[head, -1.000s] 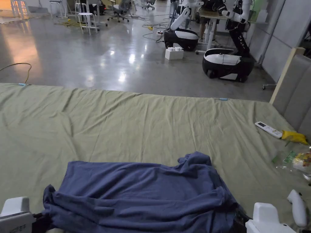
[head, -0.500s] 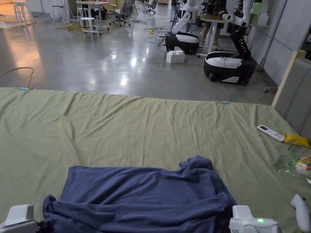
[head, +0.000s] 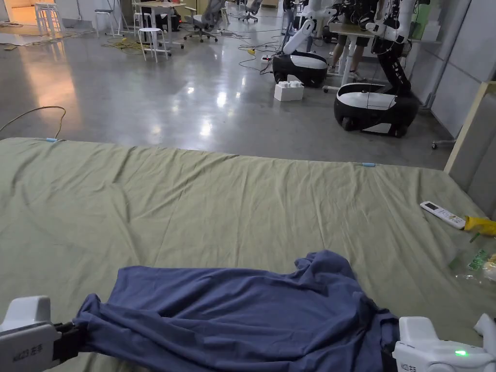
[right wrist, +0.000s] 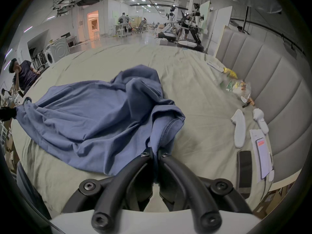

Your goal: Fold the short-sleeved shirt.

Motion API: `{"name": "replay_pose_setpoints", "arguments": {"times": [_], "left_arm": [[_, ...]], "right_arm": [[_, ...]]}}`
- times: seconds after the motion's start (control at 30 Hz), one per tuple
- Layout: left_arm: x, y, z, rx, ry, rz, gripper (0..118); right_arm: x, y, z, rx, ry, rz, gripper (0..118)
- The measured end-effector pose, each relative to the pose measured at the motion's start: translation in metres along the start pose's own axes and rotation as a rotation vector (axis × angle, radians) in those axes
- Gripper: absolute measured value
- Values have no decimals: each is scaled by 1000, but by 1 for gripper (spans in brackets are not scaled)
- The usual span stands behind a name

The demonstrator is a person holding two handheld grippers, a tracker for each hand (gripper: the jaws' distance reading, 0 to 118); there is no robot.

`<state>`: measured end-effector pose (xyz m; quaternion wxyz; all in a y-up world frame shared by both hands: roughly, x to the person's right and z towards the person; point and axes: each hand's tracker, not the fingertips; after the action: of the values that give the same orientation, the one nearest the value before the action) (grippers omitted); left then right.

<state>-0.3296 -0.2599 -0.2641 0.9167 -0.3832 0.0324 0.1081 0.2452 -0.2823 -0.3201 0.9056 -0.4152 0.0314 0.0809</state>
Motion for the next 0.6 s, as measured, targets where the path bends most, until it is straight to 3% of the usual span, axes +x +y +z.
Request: {"name": "replay_pose_setpoints", "arguments": {"times": [0.23, 0.5, 0.6], "left_arm": [[-20, -5, 36, -1, 1, -11, 6], [-33, -84, 51, -137, 17, -15, 6], [-35, -114, 35, -219, 53, -44, 6]], "right_arm": [[9, -23, 50, -3, 3, 20, 5], [-3, -105, 64, -141, -9, 59, 5], [-8, -133, 48, -186, 1, 33, 5]]}}
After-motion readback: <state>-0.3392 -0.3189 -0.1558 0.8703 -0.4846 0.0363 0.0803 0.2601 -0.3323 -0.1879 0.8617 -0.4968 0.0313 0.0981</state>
